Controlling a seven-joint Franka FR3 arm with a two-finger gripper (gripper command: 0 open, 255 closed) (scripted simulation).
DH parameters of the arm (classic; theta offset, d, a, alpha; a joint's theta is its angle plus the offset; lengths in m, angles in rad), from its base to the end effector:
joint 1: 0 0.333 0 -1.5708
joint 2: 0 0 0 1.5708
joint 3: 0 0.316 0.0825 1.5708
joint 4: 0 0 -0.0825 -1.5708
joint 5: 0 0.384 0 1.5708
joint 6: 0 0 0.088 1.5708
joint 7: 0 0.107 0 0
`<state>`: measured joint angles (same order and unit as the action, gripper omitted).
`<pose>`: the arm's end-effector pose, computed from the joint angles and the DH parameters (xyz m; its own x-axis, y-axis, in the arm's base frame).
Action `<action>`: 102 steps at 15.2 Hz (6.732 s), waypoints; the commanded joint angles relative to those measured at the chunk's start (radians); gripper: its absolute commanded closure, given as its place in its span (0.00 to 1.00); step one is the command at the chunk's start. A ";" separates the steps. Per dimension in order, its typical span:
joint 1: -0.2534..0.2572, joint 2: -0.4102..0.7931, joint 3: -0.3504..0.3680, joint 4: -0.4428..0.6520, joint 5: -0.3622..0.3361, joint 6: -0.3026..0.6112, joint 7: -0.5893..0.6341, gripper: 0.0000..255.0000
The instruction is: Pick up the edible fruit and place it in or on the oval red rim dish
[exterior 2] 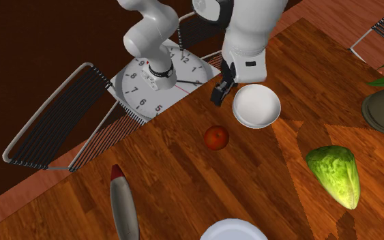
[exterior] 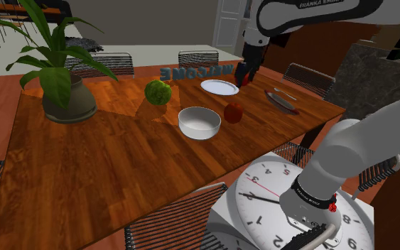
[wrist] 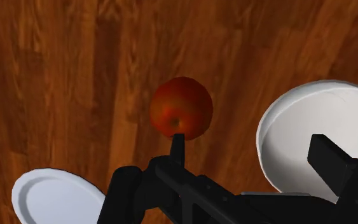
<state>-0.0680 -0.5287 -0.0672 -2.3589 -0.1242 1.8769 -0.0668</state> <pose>0.3922 -0.0657 0.5257 0.9990 -0.0235 0.0389 -0.0269 -0.9957 0.0888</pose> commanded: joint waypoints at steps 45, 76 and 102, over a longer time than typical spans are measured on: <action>-0.068 0.295 -0.063 0.099 -0.037 0.177 0.046 1.00; -0.230 0.424 -0.335 0.504 -0.010 -0.045 -0.434 1.00; -0.472 0.847 -0.490 0.921 0.238 -0.065 -0.853 1.00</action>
<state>-0.5419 0.3168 -0.5585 -1.4273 0.1128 1.7997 -0.9203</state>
